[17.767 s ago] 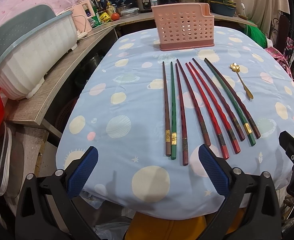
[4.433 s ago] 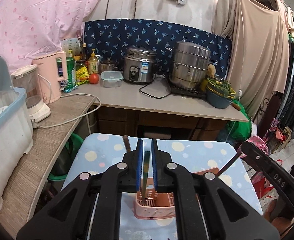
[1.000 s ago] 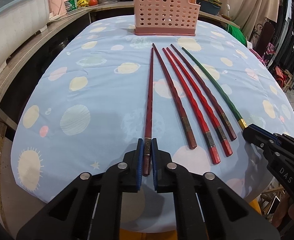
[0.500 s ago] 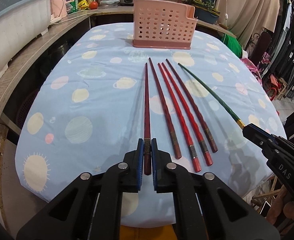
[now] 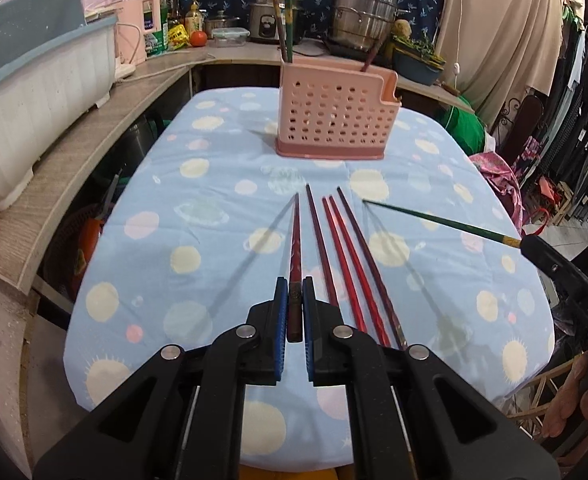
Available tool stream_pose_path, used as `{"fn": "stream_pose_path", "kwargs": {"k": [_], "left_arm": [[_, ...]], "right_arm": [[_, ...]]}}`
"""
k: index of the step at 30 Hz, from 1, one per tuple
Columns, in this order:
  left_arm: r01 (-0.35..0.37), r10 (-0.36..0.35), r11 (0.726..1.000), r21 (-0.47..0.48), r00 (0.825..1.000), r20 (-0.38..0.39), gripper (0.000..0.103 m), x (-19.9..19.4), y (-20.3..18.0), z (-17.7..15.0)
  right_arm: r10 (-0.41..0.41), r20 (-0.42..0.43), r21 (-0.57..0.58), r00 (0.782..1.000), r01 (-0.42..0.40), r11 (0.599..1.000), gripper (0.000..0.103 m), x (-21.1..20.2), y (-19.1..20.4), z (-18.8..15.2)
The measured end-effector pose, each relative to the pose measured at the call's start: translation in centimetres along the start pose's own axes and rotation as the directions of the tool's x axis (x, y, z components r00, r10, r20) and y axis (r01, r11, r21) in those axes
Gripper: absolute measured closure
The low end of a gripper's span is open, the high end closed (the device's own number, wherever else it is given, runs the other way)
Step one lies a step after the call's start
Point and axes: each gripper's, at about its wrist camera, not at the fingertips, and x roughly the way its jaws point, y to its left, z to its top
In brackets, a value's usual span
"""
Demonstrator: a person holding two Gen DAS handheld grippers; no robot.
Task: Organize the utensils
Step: 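Lift the dark-red chopstick with the left tool while the right tool carries the green one to the basket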
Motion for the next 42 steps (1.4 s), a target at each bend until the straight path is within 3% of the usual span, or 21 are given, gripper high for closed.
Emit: {"fn": "stream_pose_path", "kwargs": {"k": [9, 28, 33, 42], "left_arm": [[-0.007, 0.008, 1.000, -0.014, 0.997, 0.072, 0.096, -1.0, 0.3, 4.8], [-0.003, 0.004, 1.000, -0.006, 0.978, 0.210, 0.096, -2.1, -0.5, 14.2], [0.010, -0.011, 1.000, 0.005, 0.961, 0.276, 0.096, -4.0, -1.2, 17.2], [0.027, -0.017, 0.999, -0.016, 0.897, 0.443, 0.096, -7.5, -2.1, 24.2]], "right_arm": [[0.002, 0.106, 0.012, 0.994, -0.004, 1.000, 0.096, -0.1, -0.7, 5.1], [0.055, 0.201, 0.034, 0.978, -0.063, 0.997, 0.096, 1.3, -0.6, 12.4], [0.098, 0.246, 0.047, 0.964, -0.113, 0.992, 0.096, 1.2, -0.5, 15.0], [0.157, 0.355, 0.055, 0.922, -0.188, 0.981, 0.096, 1.9, -0.1, 21.7]]}}
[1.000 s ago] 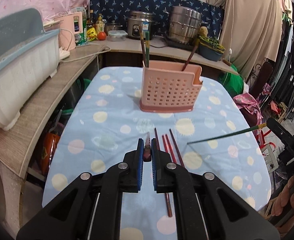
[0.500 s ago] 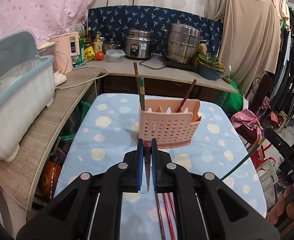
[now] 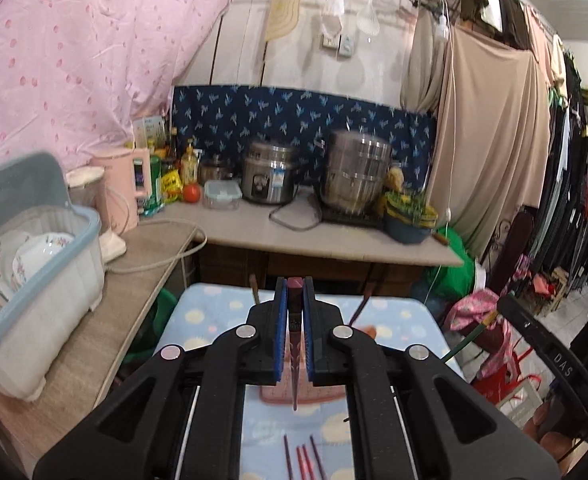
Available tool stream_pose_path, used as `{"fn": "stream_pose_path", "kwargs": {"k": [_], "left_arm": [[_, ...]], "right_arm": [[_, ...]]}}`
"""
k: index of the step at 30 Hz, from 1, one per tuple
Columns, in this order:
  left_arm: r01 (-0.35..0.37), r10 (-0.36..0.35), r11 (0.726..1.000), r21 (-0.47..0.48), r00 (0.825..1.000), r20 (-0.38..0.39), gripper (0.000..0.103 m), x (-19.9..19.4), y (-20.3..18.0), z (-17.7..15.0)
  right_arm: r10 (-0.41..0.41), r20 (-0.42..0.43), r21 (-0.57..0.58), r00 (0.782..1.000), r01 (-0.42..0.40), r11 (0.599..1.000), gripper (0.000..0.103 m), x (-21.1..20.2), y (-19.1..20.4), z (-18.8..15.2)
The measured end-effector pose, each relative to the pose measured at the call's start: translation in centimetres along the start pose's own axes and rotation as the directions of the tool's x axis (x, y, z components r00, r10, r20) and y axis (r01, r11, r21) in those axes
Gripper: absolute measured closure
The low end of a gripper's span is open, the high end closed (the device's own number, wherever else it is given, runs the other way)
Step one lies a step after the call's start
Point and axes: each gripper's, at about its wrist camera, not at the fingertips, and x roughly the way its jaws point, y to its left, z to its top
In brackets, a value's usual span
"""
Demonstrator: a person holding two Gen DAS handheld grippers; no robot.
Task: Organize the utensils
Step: 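Lift the dark-red chopstick with the left tool while the right tool carries the green one to the basket, then open the left tool over the pink basket while the right tool releases its chopstick into it, then move both open tools back down to the remaining chopsticks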
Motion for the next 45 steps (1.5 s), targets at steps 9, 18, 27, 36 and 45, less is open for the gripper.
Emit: {"fn": "stream_pose_path", "kwargs": {"k": [9, 18, 27, 36, 45], "left_arm": [[-0.015, 0.019, 1.000, -0.026, 0.990, 0.141, 0.096, 2.9, 0.2, 4.1], [-0.024, 0.024, 1.000, -0.008, 0.990, 0.137, 0.096, 7.0, -0.1, 3.6], [-0.035, 0.036, 0.999, -0.025, 0.998, 0.050, 0.096, 10.8, 1.0, 0.6], [-0.053, 0.053, 0.998, -0.044, 0.999, 0.009, 0.092, 12.0, 2.0, -0.9], [-0.075, 0.075, 0.997, -0.034, 0.997, 0.010, 0.065, 10.1, 2.0, -1.3]], "right_arm": [[-0.004, 0.076, -0.025, 0.997, 0.005, 1.000, 0.096, 4.2, 1.0, 3.6], [-0.041, 0.021, -0.021, 0.999, 0.041, 0.999, 0.096, 9.3, -0.5, 2.0], [-0.080, -0.079, -0.042, 0.994, 0.077, 0.996, 0.096, 12.7, -1.8, -1.6], [-0.107, -0.100, -0.054, 0.989, 0.102, 0.993, 0.089, 12.7, -2.3, -3.1], [-0.102, -0.098, -0.070, 0.990, 0.095, 0.993, 0.078, 10.8, -1.5, -3.4]]}}
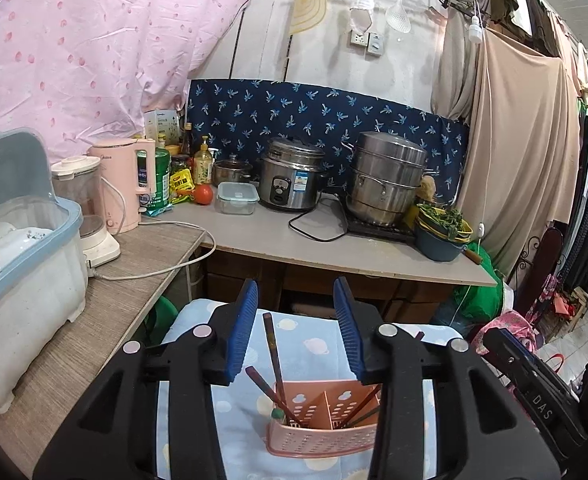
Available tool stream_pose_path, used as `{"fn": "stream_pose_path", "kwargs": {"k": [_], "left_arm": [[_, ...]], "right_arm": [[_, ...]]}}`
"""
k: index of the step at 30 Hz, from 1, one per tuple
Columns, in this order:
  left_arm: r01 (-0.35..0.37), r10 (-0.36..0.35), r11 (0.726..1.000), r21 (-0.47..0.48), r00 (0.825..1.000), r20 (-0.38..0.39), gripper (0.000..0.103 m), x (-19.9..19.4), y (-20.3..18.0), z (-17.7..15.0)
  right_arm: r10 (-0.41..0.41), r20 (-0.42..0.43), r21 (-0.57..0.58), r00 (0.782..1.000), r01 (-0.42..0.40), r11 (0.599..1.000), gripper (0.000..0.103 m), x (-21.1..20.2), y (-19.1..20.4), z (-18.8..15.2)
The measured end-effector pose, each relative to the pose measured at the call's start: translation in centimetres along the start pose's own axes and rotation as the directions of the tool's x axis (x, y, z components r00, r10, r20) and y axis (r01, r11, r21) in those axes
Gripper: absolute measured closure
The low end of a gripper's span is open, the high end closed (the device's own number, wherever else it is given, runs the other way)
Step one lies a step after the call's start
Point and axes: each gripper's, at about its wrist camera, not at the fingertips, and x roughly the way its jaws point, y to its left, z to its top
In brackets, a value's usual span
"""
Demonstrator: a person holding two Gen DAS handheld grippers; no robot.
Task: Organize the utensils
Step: 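Move both open tools back down to the remaining chopsticks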
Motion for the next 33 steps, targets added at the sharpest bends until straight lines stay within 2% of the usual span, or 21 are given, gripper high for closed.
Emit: {"fn": "stream_pose_path", "kwargs": {"k": [10, 19, 26, 33], "left_arm": [[-0.090, 0.093, 0.990, 0.105, 0.995, -0.032, 0.065, -3.4, -1.4, -2.3], [-0.119, 0.134, 0.980, 0.162, 0.988, -0.082, 0.065, -5.8, -1.5, -5.9], [-0.120, 0.149, 0.976, 0.182, 0.977, -0.154, 0.065, -7.0, -0.5, -10.3], [-0.124, 0.173, 0.975, 0.183, 0.944, -0.282, 0.065, -7.4, 1.1, -16.7]], "right_arm": [[0.017, -0.037, -0.034, 0.999, -0.019, 0.999, 0.077, -3.8, 1.6, -2.0], [0.009, -0.090, -0.085, 0.996, -0.017, 0.996, 0.077, -7.3, 2.8, -5.2], [-0.011, -0.178, -0.126, 0.984, -0.011, 0.992, 0.077, -9.7, 2.9, -10.1], [-0.024, -0.310, -0.121, 0.951, -0.014, 0.993, 0.077, -11.5, 2.3, -17.1]]}}
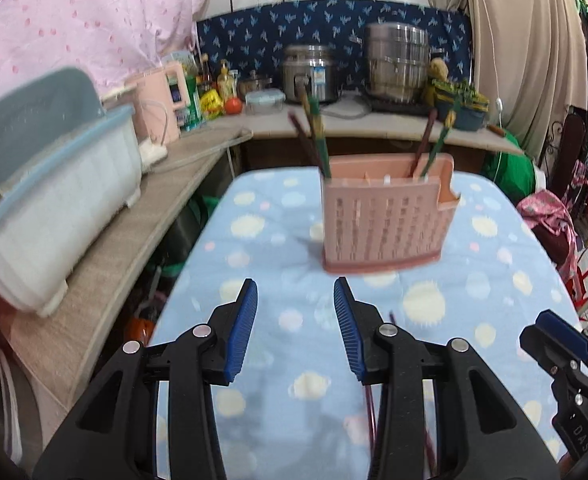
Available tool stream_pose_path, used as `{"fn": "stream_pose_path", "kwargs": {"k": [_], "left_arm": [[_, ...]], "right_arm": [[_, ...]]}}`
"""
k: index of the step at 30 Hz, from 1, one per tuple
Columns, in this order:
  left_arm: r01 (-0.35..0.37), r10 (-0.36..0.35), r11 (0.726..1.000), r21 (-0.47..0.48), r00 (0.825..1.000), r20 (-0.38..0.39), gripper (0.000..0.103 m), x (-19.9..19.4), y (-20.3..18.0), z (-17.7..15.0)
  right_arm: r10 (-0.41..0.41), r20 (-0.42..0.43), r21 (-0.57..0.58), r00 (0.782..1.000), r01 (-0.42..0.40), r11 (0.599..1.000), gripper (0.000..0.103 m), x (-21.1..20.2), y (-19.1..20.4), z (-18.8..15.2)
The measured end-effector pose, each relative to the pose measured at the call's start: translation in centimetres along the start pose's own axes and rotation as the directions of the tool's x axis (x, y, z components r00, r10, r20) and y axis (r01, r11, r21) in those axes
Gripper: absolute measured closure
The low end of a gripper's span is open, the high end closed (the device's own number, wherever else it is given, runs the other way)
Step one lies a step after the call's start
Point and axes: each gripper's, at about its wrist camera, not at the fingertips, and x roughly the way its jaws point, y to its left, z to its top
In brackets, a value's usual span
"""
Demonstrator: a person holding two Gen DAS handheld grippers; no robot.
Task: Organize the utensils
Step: 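Move both open tools back down to the remaining chopsticks, then close the right tool on a dark-red chopstick while the left tool grasps another dark-red chopstick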
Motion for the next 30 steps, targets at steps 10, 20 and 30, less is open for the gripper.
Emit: {"fn": "stream_pose_path", "kwargs": {"k": [10, 20, 30], "left_arm": [[0.028, -0.030, 0.999, -0.016, 0.986, -0.163, 0.065, 2.1, 0.4, -7.6], [0.050, -0.050, 0.999, -0.006, 0.975, -0.216, 0.065, 2.3, -0.4, -11.6], [0.070, -0.070, 0.998, -0.009, 0.966, -0.249, 0.065, 2.6, -0.7, -13.9]], "right_arm": [[-0.014, -0.142, 0.020, 0.990, 0.017, 1.000, 0.077, 0.7, 0.0, -7.9], [-0.025, -0.205, -0.006, 0.978, 0.025, 1.000, 0.077, 1.4, 1.0, -11.1], [-0.019, -0.242, -0.006, 0.970, 0.018, 1.000, 0.077, 2.1, 1.4, -12.5]]}}
